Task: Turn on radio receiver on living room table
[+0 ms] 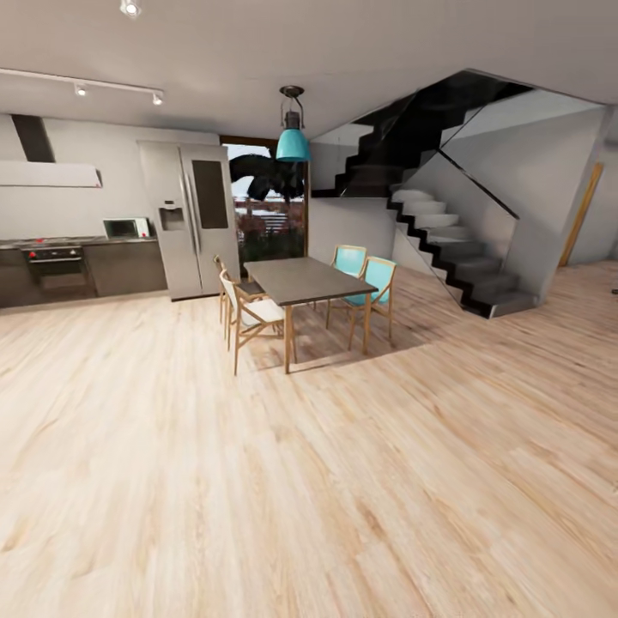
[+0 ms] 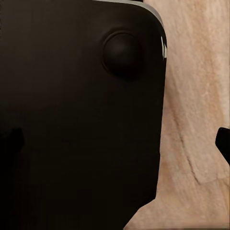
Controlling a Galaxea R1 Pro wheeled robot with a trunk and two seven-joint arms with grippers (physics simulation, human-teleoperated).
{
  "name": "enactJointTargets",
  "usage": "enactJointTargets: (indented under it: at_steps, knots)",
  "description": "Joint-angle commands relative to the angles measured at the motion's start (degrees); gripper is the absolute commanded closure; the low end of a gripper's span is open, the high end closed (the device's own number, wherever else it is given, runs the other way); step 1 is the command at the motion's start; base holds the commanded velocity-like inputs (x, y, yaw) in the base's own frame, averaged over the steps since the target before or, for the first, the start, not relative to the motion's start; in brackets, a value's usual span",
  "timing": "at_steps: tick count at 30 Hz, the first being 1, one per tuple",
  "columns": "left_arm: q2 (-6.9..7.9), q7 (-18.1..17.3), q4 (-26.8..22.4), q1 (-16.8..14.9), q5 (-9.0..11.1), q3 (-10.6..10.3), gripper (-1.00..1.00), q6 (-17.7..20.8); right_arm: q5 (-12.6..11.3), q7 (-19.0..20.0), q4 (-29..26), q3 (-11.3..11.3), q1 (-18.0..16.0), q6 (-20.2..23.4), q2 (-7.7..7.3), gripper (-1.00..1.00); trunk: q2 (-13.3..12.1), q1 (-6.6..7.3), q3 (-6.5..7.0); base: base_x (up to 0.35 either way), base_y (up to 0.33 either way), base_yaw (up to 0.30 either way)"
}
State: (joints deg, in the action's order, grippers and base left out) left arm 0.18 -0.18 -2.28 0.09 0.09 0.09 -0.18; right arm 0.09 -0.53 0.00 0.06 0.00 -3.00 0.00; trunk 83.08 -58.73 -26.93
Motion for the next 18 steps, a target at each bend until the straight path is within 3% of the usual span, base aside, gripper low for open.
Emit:
enactJointTargets:
  at_steps: [1,18]
  knots:
    - [0.0,0.0,0.0,0.0,0.0,0.0,-1.0,0.0,-0.1,0.0,0.0,-0.05,0.0,0.0,0.0,-1.0,0.0,0.0,0.0,0.0,0.0,-0.287]
    - [0.0,0.0,0.0,0.0,0.0,0.0,-1.0,0.0,-0.62,0.0,0.0,-0.33,0.0,-0.06,-0.03,-1.0,0.0,0.0,0.0,0.0,0.0,-0.289]
